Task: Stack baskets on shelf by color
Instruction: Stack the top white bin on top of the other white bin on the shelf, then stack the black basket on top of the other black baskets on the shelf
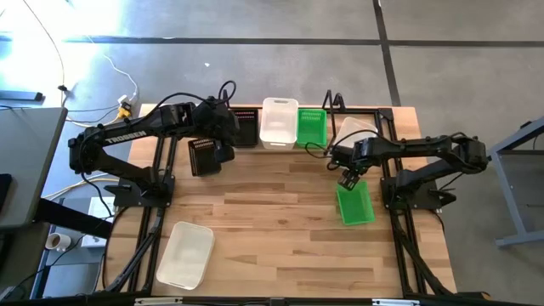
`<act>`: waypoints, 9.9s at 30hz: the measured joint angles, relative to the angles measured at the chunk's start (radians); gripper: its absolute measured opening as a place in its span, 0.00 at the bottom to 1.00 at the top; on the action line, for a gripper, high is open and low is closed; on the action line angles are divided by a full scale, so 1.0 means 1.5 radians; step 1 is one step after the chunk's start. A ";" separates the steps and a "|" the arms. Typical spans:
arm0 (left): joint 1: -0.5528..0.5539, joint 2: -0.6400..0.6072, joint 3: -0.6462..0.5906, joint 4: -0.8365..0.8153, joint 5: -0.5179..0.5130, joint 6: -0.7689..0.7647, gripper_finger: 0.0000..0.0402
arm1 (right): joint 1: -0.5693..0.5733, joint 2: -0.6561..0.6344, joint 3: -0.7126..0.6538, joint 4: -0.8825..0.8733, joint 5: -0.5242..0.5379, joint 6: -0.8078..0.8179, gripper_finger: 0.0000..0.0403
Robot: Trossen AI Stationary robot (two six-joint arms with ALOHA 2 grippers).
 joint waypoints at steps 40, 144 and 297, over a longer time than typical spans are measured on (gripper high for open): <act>0.000 0.000 0.000 0.000 -0.001 0.002 0.30 | 0.023 -0.070 0.231 -0.247 0.094 0.299 0.00; 0.000 0.000 0.000 -0.181 -0.028 -0.314 0.30 | -0.037 0.414 0.766 -0.123 -0.064 -0.471 0.00; -0.299 -0.193 -0.325 -0.128 -0.079 -0.358 0.39 | 0.237 0.471 1.048 -0.343 0.090 -0.028 0.24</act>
